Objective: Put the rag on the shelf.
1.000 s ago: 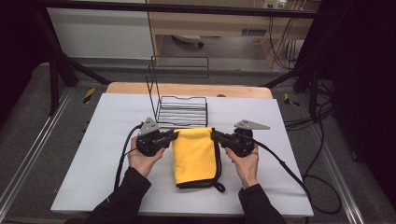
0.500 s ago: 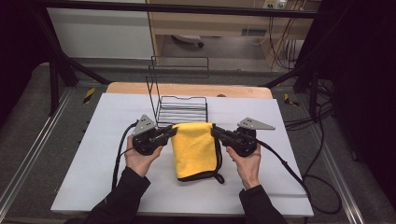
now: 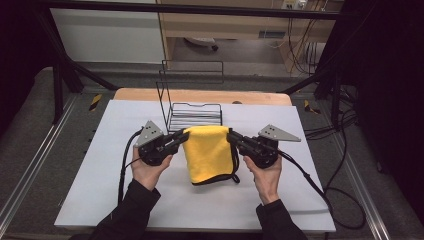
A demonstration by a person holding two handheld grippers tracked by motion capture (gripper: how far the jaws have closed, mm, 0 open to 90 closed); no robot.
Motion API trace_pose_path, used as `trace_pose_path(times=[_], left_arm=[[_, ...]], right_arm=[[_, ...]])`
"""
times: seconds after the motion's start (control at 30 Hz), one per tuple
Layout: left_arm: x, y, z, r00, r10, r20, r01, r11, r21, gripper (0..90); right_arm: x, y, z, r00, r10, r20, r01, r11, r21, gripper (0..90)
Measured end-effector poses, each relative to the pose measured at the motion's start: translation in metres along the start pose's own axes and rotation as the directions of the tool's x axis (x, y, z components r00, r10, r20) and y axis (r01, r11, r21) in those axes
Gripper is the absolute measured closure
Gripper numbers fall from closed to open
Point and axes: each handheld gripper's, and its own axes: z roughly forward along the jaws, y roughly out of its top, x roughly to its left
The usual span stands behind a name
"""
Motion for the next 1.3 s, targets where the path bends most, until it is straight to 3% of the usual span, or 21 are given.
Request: trace_pose_path(times=[0.3,0.67,1.3], left_arm=[[-0.005,0.009,-0.007,0.9995,0.030,-0.006,-0.031,0.9979,-0.057,80.2],[-0.007,0.023,-0.015,0.9993,0.035,-0.010,-0.036,0.9910,-0.129,80.2],[0.000,0.060,-0.019,0.9986,0.046,-0.028,-0.051,0.9673,-0.249,80.4]], right_arm=[[0.008,0.008,-0.006,0.9996,-0.027,0.003,0.027,0.998,-0.056,81.7],[0.019,0.021,-0.011,0.9976,-0.068,0.012,0.069,0.990,-0.122,81.8],[0.030,0.049,-0.007,0.9951,-0.088,0.046,0.097,0.959,-0.268,81.9]])
